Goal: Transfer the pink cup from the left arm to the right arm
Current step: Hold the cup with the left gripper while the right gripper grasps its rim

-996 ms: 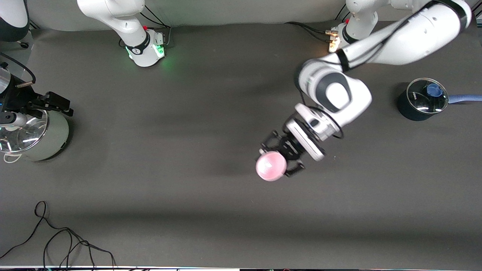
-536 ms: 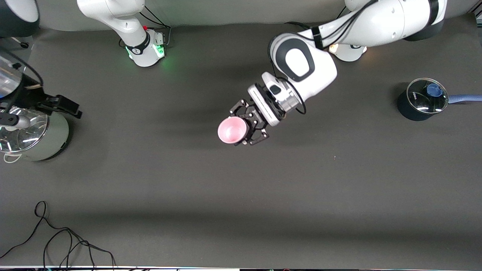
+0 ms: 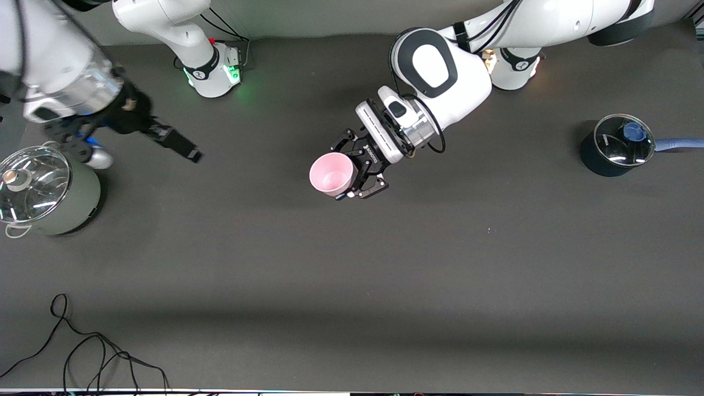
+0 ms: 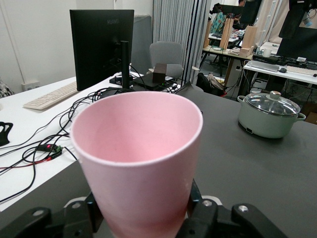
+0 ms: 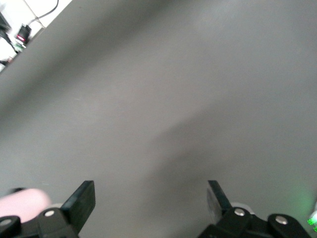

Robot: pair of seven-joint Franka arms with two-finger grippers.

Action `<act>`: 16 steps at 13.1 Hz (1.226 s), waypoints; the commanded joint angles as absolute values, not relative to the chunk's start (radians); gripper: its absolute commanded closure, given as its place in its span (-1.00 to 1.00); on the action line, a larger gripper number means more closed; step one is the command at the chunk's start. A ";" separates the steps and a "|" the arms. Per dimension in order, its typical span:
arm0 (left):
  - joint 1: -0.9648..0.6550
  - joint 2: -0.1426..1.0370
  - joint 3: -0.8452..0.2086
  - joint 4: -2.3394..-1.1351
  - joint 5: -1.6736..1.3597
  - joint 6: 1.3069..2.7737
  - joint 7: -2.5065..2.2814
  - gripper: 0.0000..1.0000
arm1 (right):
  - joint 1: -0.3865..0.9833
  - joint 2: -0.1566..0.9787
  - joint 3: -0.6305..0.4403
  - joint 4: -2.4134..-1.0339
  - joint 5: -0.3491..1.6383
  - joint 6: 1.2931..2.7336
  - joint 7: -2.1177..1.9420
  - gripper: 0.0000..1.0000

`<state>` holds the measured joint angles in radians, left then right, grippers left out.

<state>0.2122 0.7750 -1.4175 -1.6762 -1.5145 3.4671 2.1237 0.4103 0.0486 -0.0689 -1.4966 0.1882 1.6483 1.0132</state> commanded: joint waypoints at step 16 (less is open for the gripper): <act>0.219 0.741 -1.405 -1.687 -1.519 3.478 2.117 1.00 | 0.727 0.403 -0.081 -1.141 0.187 1.743 1.870 -0.98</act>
